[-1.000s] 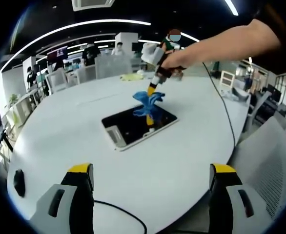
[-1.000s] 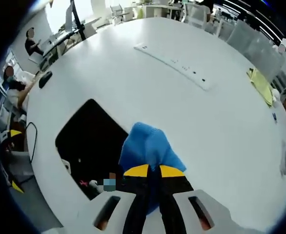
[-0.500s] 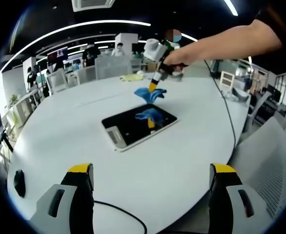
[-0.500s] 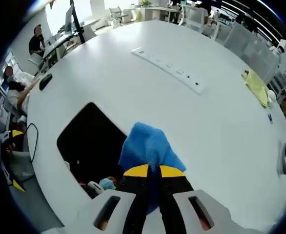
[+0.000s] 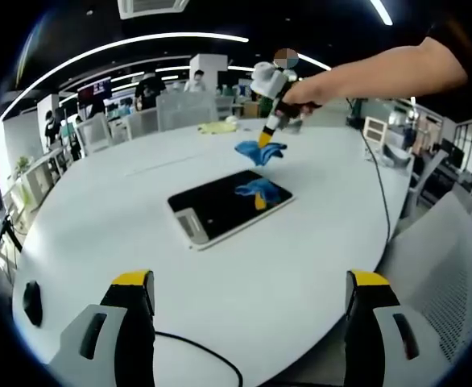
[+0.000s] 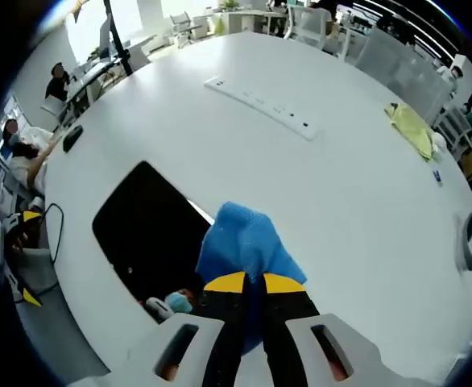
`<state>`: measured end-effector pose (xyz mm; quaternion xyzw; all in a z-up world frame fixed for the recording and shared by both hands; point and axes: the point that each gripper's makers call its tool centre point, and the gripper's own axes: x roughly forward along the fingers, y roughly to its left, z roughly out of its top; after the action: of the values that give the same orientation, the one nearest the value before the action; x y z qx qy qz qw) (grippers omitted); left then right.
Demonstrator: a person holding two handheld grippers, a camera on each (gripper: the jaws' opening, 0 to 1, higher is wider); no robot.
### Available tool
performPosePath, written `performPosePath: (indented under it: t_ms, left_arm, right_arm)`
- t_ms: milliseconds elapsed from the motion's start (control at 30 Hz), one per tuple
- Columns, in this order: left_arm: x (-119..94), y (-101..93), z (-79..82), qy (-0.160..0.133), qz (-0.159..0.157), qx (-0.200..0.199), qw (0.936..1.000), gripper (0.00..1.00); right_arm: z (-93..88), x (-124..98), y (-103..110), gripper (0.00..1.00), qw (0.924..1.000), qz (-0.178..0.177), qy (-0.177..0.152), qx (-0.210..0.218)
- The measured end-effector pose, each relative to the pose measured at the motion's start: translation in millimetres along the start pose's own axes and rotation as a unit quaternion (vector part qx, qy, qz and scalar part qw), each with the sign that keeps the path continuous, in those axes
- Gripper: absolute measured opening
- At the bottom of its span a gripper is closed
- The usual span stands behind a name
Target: Wipe the mirror surface with the cleaning cloth until all visible marks leave the cleaned area.
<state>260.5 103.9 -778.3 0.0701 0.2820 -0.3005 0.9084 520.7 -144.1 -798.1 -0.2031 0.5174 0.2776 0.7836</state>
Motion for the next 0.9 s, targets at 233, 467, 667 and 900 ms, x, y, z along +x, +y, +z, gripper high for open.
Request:
performPosePath:
  t_ms: [233,467,667,900]
  left_arm:
    - [1,-1.4,-1.6,0.005,-0.003,0.002,1.0000,0.99]
    - [1,-2.8,-1.2,0.006,-0.004,0.003,1.0000,0.99]
    - [1,-3.8,-2.2,0.009,-0.006,0.005,0.9999,0.99]
    - [1,-4.3,-2.0,0.008,-0.006,0.005,0.9999,0.99]
  right_arm:
    - [-31.1,-19,-24,0.02,0.9995,-0.012,0.006,0.029]
    - [-57.3,-35,-44,0.02,0.9986,-0.022,0.015,0.047]
    - [-67.2,-45,-52,0.02,0.9979,-0.029,0.016,0.055]
    - [-67.4,-42,-45,0.02,0.9980,-0.023,0.014,0.056]
